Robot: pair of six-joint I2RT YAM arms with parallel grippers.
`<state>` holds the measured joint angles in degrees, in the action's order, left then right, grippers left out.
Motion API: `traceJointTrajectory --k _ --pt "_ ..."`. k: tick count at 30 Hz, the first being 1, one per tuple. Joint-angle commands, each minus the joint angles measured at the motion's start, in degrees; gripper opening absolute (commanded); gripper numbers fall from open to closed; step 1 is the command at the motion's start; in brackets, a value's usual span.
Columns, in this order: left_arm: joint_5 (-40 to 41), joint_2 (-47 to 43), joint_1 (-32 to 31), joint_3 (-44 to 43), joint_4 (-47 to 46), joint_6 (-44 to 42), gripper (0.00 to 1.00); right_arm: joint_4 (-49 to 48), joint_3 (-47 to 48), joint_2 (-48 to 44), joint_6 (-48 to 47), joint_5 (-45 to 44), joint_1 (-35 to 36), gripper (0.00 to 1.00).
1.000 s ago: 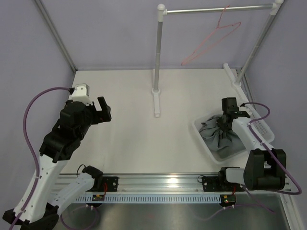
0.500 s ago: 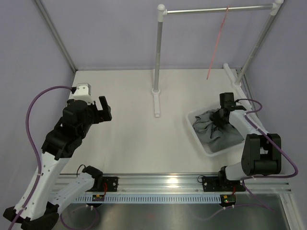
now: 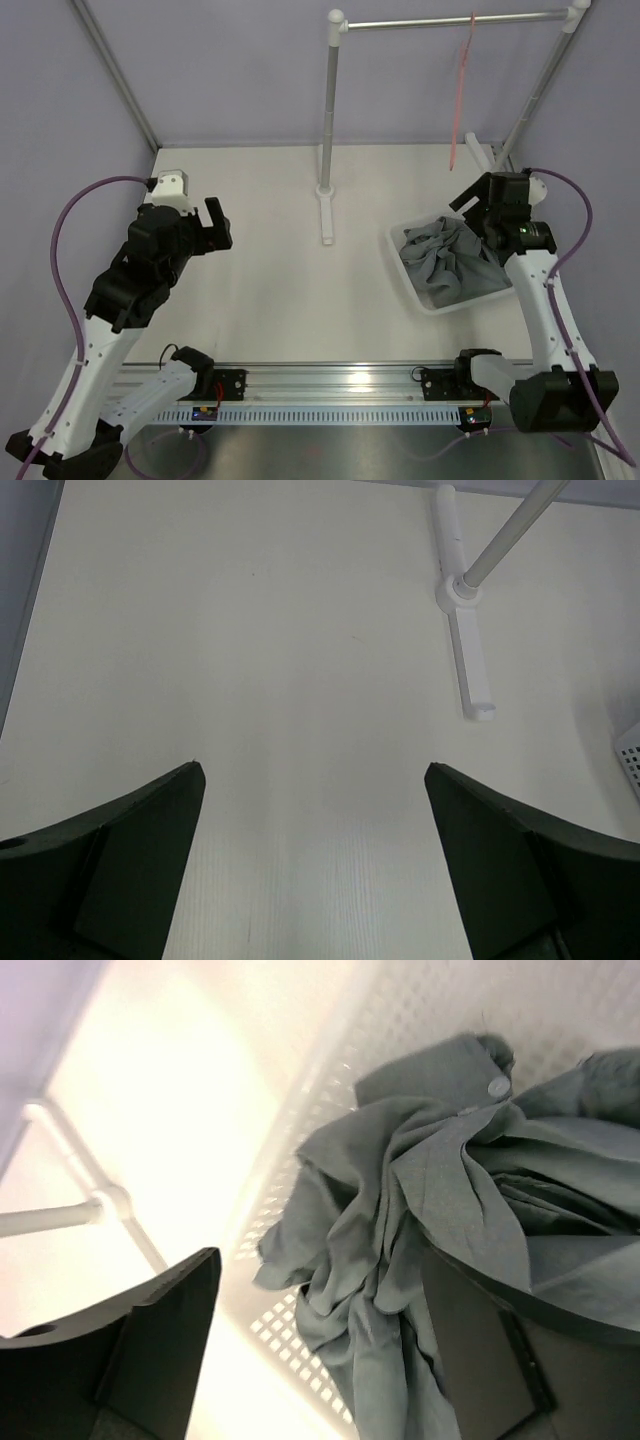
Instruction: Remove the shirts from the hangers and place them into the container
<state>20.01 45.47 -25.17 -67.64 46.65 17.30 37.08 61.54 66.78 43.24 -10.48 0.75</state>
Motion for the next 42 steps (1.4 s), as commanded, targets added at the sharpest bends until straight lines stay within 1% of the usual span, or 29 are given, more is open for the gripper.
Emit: traceJointTrajectory --k 1,5,7,11,15,19,22,25,30,35,42 --pt "0.91 0.14 0.21 -3.38 -2.27 -1.48 0.99 6.77 6.13 -7.34 -9.03 -2.70 0.13 0.93" --pt "0.64 -0.30 0.21 -5.05 -2.09 -2.44 0.99 9.94 14.37 -14.74 -16.60 -4.63 0.13 0.95" --pt "0.73 -0.73 0.21 -6.18 -2.09 -3.23 0.99 10.12 17.55 -18.94 -21.15 -6.12 0.13 1.00" --pt "1.52 -1.79 0.21 -8.29 -2.01 -4.82 0.99 8.19 25.63 -24.68 -28.64 -6.83 0.13 0.99" --pt "1.96 -3.19 0.21 -10.41 -2.01 -6.31 0.99 8.18 29.51 -28.63 -34.35 -6.57 0.21 0.99" --pt "4.41 -4.78 0.12 -11.20 -1.92 -7.98 0.99 7.83 29.08 -34.07 -37.79 -5.25 0.21 0.99" --pt "6.61 -6.18 0.21 -10.85 -2.00 -6.50 0.99 8.36 27.06 -37.15 -39.81 -4.20 0.21 1.00" --pt "6.54 -7.50 0.21 -9.71 -2.01 -4.82 0.99 8.36 24.51 -40.14 -40.08 -3.50 0.12 1.00" --pt "6.45 -9.52 0.12 -6.64 -1.92 -5.17 0.99 7.66 21.17 -44.45 -39.82 -4.20 0.21 0.99" --pt "5.57 -10.23 -0.14 -4.26 -2.00 -5.26 0.99 6.25 19.50 -46.13 -39.29 -2.71 0.21 1.00" --pt "5.30 -10.58 -0.67 -3.47 -2.01 -5.87 0.99 5.81 18.09 -47.18 -38.76 -2.09 0.21 0.99"
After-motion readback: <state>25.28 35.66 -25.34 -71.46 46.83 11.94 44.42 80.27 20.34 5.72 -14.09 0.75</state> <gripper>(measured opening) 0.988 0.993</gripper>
